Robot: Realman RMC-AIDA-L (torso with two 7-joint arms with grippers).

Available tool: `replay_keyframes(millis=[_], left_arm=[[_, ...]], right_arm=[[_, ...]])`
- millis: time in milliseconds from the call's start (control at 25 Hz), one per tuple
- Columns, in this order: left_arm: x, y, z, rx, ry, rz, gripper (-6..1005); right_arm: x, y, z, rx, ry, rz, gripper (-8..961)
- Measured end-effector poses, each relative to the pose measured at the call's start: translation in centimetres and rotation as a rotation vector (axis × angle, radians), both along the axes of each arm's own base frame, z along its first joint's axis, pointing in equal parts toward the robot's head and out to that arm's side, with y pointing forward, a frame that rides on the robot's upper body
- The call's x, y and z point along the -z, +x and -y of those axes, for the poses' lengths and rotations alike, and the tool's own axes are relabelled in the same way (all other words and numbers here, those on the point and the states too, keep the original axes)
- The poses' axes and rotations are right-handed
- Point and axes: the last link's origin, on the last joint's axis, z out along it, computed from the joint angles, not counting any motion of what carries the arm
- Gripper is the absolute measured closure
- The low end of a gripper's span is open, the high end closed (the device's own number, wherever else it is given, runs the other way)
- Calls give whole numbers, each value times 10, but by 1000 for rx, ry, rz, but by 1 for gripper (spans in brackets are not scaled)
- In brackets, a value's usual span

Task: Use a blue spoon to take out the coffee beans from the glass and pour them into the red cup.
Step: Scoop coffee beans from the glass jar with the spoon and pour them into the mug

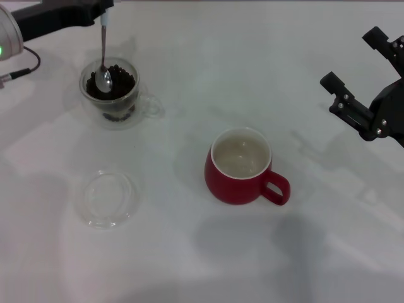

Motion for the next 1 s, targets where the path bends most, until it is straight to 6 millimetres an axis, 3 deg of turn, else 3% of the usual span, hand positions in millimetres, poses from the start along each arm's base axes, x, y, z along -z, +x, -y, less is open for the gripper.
replay_keyframes(millis=[400, 1000], left_arm=[[9, -24, 12, -116, 56, 68, 875], [16, -47, 25, -388, 4, 263, 874]], right_arm=[[0, 2, 1, 8, -4, 3, 109], [0, 5, 2, 24, -15, 1, 109]])
